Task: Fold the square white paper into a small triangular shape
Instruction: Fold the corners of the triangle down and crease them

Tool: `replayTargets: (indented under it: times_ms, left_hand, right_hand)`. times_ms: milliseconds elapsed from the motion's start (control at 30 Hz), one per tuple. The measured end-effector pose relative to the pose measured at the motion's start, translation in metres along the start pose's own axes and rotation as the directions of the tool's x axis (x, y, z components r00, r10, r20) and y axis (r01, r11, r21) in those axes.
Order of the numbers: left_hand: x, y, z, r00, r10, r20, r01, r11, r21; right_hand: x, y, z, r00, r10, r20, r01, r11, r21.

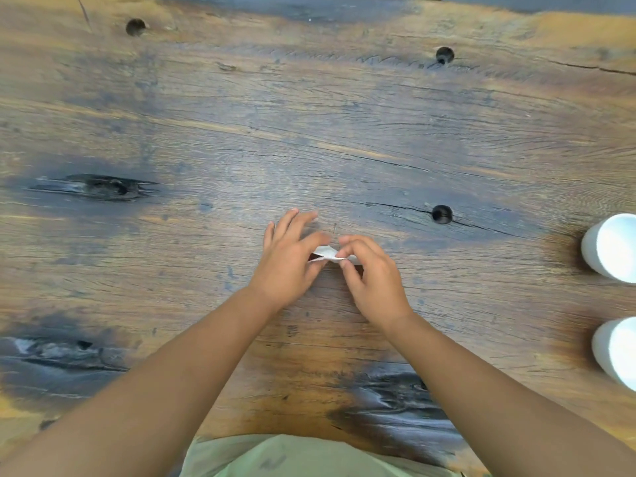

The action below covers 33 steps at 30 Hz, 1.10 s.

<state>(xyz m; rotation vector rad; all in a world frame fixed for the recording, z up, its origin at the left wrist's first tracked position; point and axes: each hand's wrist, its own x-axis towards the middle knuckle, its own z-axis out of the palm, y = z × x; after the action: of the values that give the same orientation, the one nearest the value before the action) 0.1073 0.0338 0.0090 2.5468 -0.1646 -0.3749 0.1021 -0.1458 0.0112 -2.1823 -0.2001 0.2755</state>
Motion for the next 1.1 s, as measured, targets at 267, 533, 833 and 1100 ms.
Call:
replayTargets:
  times_ms: [267,533,833,1100]
  left_hand:
    - [-0.012,-0.005,0.008,0.969,-0.233,0.085,0.248,0.921,-0.302]
    - [-0.013,-0.009,0.027,0.900,-0.420,0.121,0.428,0.791,-0.438]
    - [-0.007,-0.016,0.035,0.875,-0.464,0.140,0.484,0.834,-0.266]
    - [-0.008,-0.008,0.034,0.909,-0.399,0.121,0.405,0.914,-0.028]
  right_hand:
    - [0.001,0.010,-0.006,0.961,0.274,-0.026,-0.267,0.953,0.144]
    - [0.017,0.024,-0.002,0.932,0.360,0.039,-0.358,0.933,-0.039]
    - [0.031,0.037,-0.003,0.967,0.214,0.136,-0.144,0.905,-0.400]
    - [0.037,0.045,-0.004,0.967,0.182,0.179,-0.087,0.894,-0.439]
